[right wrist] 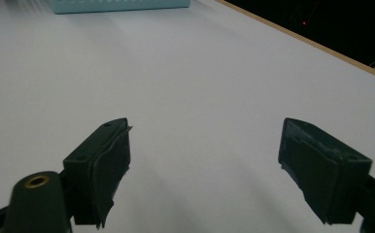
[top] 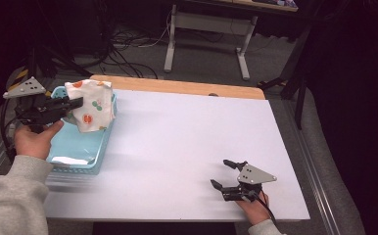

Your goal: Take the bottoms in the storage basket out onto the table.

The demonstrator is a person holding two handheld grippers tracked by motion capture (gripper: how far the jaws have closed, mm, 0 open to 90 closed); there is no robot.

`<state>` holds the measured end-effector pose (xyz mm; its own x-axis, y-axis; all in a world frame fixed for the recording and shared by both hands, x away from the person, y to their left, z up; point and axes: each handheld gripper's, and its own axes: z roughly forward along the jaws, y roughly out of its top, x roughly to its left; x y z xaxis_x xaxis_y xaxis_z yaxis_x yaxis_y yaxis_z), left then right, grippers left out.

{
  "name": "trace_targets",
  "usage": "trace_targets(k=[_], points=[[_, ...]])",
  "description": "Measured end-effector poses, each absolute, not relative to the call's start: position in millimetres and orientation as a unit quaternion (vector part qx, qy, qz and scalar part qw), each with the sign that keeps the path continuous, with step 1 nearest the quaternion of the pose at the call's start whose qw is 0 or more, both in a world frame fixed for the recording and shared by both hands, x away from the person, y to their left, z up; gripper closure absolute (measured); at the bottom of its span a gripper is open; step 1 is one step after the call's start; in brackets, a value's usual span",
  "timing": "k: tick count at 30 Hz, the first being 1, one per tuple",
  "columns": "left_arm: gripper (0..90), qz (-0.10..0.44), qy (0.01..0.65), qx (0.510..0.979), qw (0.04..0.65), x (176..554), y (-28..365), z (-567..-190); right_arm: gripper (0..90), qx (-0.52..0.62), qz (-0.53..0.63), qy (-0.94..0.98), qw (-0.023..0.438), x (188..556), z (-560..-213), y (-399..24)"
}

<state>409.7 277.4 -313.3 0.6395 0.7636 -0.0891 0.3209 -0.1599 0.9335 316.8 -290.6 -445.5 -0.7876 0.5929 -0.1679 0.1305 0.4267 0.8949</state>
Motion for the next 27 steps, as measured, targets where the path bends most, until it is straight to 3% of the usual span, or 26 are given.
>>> trace_targets(k=[27], points=[[76.2, 0.182, 0.296, 0.758, 0.552, 403, 197, -289, 19.5, 0.221, 0.488, 0.811, 0.236, 316, -445, -291]])
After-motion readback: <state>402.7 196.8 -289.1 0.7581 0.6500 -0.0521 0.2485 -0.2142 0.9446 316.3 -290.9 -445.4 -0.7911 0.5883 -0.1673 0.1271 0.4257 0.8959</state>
